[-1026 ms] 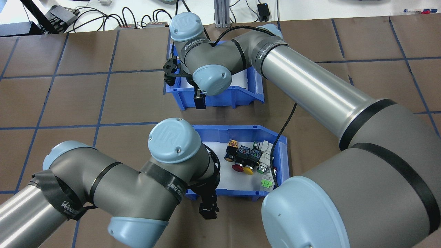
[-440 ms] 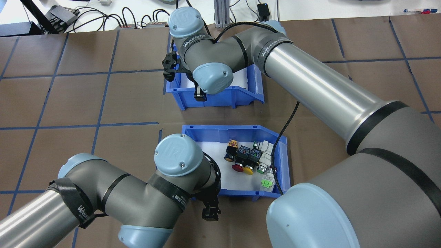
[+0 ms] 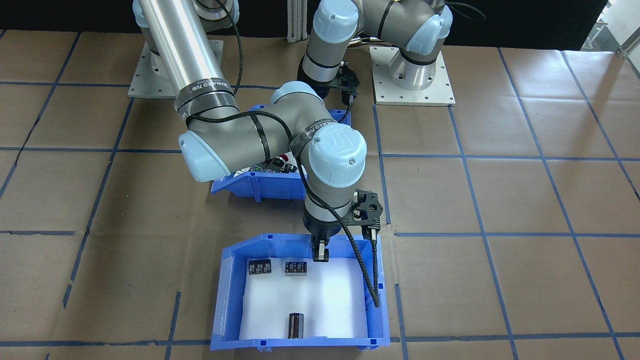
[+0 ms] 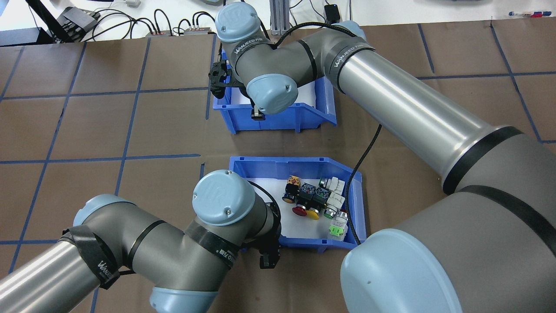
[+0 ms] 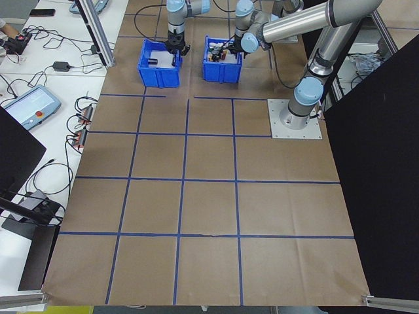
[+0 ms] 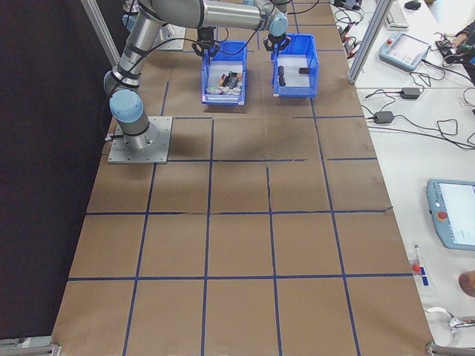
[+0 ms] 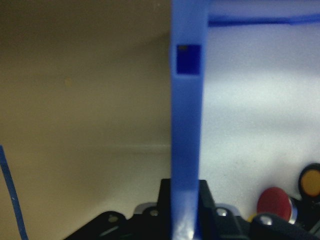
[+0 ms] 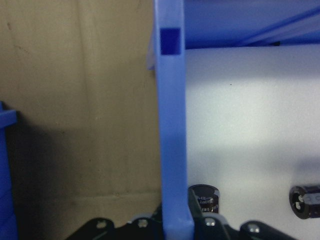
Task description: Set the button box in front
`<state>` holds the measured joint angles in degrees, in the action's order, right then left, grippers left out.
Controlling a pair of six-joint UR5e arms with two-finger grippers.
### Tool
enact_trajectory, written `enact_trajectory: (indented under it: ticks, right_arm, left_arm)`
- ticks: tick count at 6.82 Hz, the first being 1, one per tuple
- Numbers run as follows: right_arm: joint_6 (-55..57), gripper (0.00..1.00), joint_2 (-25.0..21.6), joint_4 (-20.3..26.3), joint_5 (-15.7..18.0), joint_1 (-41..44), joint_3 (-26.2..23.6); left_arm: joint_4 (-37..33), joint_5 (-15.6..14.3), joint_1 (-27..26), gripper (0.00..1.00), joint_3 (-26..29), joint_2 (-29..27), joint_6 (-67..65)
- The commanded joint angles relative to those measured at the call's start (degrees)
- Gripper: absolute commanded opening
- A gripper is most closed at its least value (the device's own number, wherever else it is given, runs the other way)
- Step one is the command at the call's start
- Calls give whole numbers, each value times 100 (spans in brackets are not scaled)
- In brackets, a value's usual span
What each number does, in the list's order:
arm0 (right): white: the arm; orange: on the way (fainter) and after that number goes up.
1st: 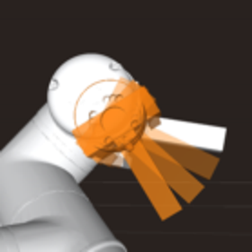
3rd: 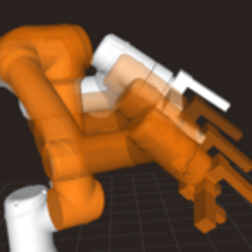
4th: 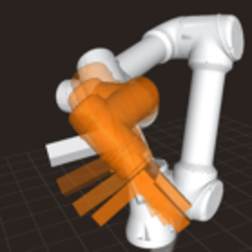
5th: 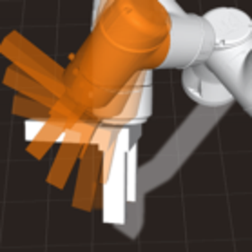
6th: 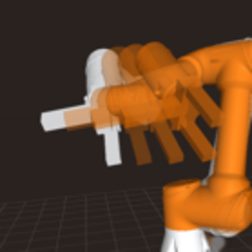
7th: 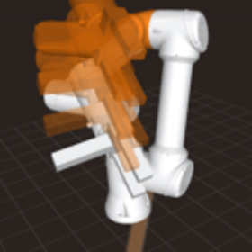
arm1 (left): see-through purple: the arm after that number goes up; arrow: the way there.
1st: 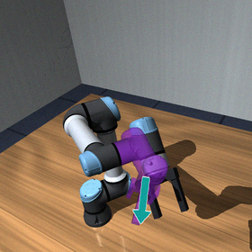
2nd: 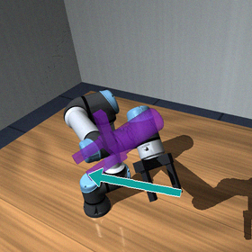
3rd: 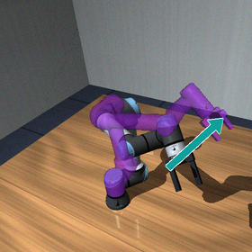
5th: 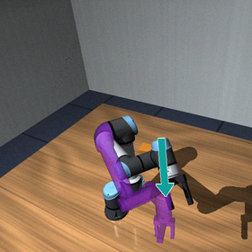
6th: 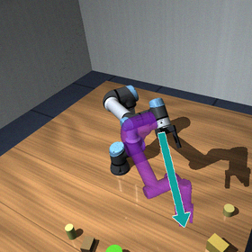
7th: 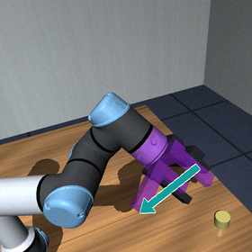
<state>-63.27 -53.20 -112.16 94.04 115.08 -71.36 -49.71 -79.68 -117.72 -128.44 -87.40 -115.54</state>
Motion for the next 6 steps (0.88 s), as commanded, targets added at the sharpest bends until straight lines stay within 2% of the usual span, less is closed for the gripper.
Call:
enact_trajectory:
  ticks: [1,2,3,4,6]
  right_arm:
    - [-509,1,-355,123,9,-501,-71]
    - [-1016,1,-566,411,9,-869,-80]
    - [-1447,1,-760,536,17,-1221,-176]
    - [-1948,1,-1014,546,35,-1634,-438]
    - [-2705,1,-1707,537,26,-2503,-1070]
  left_arm:
    - [163,-326,100,0,47,353,851]
    - [15,-433,431,0,30,677,1458]
    - [-482,-400,1122,0,73,959,2134]
    - [-939,-364,1816,0,82,1232,3037]
    - [-1128,-364,2777,0,100,1314,4287]
